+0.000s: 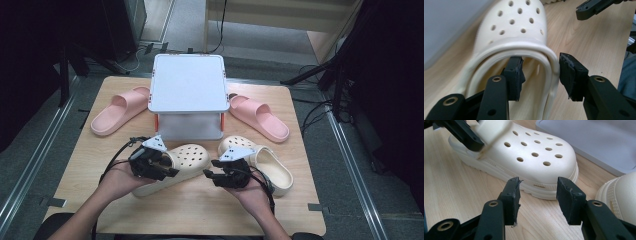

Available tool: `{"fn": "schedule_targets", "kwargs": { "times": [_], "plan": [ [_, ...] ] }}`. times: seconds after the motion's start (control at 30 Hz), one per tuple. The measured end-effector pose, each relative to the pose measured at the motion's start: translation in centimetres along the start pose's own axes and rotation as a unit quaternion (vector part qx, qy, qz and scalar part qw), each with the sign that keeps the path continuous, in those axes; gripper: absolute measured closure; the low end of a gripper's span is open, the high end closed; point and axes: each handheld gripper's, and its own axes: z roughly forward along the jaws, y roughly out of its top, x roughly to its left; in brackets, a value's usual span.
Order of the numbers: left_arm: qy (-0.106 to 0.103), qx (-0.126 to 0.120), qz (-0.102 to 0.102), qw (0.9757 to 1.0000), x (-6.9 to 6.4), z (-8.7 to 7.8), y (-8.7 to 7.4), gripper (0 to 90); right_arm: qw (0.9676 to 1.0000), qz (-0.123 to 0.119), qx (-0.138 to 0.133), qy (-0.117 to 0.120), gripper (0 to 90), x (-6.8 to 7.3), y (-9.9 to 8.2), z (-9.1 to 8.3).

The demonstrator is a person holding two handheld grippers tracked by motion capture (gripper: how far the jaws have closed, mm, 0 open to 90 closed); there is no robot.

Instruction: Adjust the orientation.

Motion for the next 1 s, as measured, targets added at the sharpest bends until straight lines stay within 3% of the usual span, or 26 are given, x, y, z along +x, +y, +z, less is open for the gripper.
{"fn": "schedule_targets", "kwargs": {
  "times": [0.13,0.27,0.37,0.4,0.43,0.47,0.57,0.7,0.83,1.0],
  "plan": [
    [0.003,-0.007,-0.01,0.9999,0.5,-1.6,-0.2,54.1,0.9999,0.011,-0.004,0.0,54.6,-0.1,0.0,-0.1],
    [0.012,-0.019,-0.004,0.9997,1.5,-3.8,-0.5,65.6,0.9999,0.015,-0.004,0.0,56.8,-0.2,0.0,0.1],
    [0.016,-0.024,-0.011,0.9995,2.7,-4.4,-0.8,73.3,0.9998,0.017,-0.004,0.002,60.4,-0.2,0.0,0.3],
    [0.016,-0.024,-0.011,0.9995,2.7,-4.4,-0.8,74.4,0.9999,0.015,-0.003,0.004,61.4,-0.1,0.0,0.3],
    [0.015,-0.023,-0.019,0.9994,3.4,-4.4,-1.1,74.4,0.9999,0.015,-0.003,0.004,61.4,-0.1,0.0,0.3],
    [0.011,-0.02,-0.015,0.9996,4.2,-4.4,-1.6,80.0,0.9999,0.01,0.007,0.011,63.6,0.1,0.0,0.7],
    [0.034,-0.01,-0.025,0.9991,5.4,-4.2,-2.0,84.5,0.9998,-0.001,0.016,0.014,68.9,0.4,0.0,1.2],
    [0.049,-0.01,-0.04,0.9979,6.9,-3.1,-2.5,86.3,0.9989,0.004,0.038,0.026,83.8,0.8,-0.2,2.1],
    [0.057,-0.004,-0.033,0.9978,7.6,-2.0,-2.9,85.1,0.9972,0.004,0.07,0.028,88.6,0.8,-0.3,3.4],
    [0.047,0.007,-0.043,0.9979,7.6,-1.4,-3.6,84.3,0.9972,0.014,0.07,0.022,87.6,0.7,-0.1,3.9]
  ]
}}
